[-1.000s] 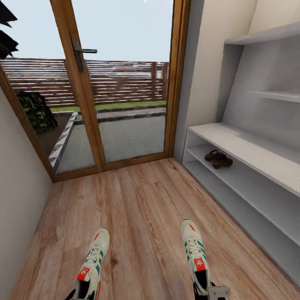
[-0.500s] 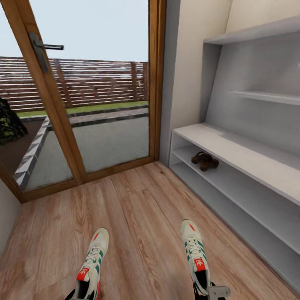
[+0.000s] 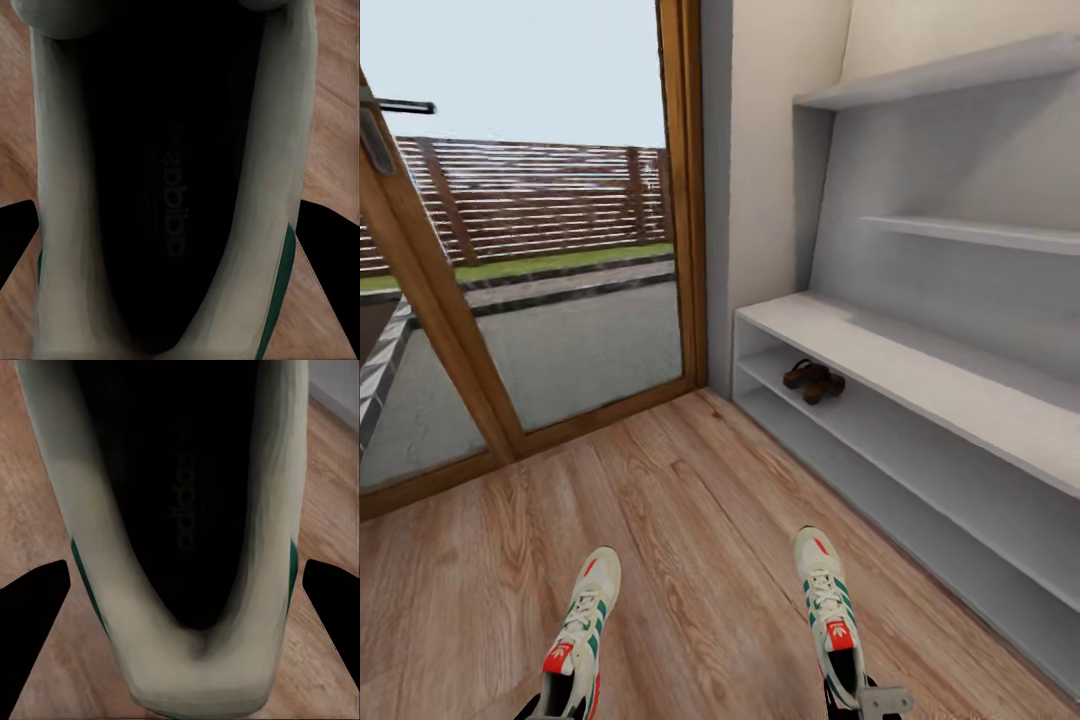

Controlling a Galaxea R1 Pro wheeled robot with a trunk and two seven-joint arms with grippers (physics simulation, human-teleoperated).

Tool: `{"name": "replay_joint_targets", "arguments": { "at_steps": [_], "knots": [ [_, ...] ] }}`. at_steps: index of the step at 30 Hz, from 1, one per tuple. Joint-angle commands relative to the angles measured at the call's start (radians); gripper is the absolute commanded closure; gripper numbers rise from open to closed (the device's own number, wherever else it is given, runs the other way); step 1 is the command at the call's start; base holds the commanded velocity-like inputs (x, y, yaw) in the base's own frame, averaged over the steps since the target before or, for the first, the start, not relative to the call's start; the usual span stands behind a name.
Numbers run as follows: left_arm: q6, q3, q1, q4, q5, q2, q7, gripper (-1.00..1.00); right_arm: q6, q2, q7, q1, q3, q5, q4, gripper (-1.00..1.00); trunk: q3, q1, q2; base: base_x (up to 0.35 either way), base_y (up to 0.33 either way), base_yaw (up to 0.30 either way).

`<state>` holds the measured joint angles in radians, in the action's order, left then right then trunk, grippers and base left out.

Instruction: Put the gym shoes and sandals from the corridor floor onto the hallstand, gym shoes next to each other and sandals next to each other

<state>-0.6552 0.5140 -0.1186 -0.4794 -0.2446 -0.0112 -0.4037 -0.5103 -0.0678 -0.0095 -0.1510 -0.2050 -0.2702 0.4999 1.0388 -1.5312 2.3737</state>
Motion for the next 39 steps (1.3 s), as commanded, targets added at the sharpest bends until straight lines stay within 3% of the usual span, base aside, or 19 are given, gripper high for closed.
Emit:
{"name": "replay_joint_targets", "arguments": {
  "at_steps": [1,8,11,15,31,39],
  "knots": [
    [-0.002,0.008,-0.001,-0.001,-0.008,-0.001,-0.006,1.0,-0.004,-0.001,-0.001,-0.001,-0.007,-0.011,-0.001,1.0,0.001,0.0,0.0,0.0,0.0,-0.265],
    [0.001,0.014,0.0,0.001,-0.001,-0.006,0.002,1.0,-0.004,-0.001,0.0,-0.001,-0.007,-0.011,-0.001,1.0,0.001,0.0,0.0,0.0,0.0,-0.265],
    [-0.012,0.013,0.0,0.021,0.025,-0.023,0.105,1.0,-0.004,-0.001,0.0,-0.001,-0.007,-0.011,-0.001,1.0,0.001,0.0,0.0,0.0,0.0,-0.265],
    [-0.015,0.007,-0.001,0.027,0.029,-0.034,0.151,1.0,-0.004,-0.001,0.0,-0.001,-0.007,-0.011,-0.001,1.0,0.001,0.0,0.0,0.0,0.0,-0.265],
    [-0.016,0.001,-0.001,0.028,0.023,-0.033,0.151,1.0,-0.004,-0.002,0.0,-0.001,-0.007,-0.011,-0.002,1.0,0.001,0.0,0.0,0.0,0.005,-0.265],
    [-0.016,0.0,0.0,0.03,0.022,-0.033,0.151,1.0,-0.004,-0.002,0.0,-0.001,-0.007,-0.011,-0.002,1.0,0.001,0.0,0.0,0.0,0.258,-0.265]
  ]
}}
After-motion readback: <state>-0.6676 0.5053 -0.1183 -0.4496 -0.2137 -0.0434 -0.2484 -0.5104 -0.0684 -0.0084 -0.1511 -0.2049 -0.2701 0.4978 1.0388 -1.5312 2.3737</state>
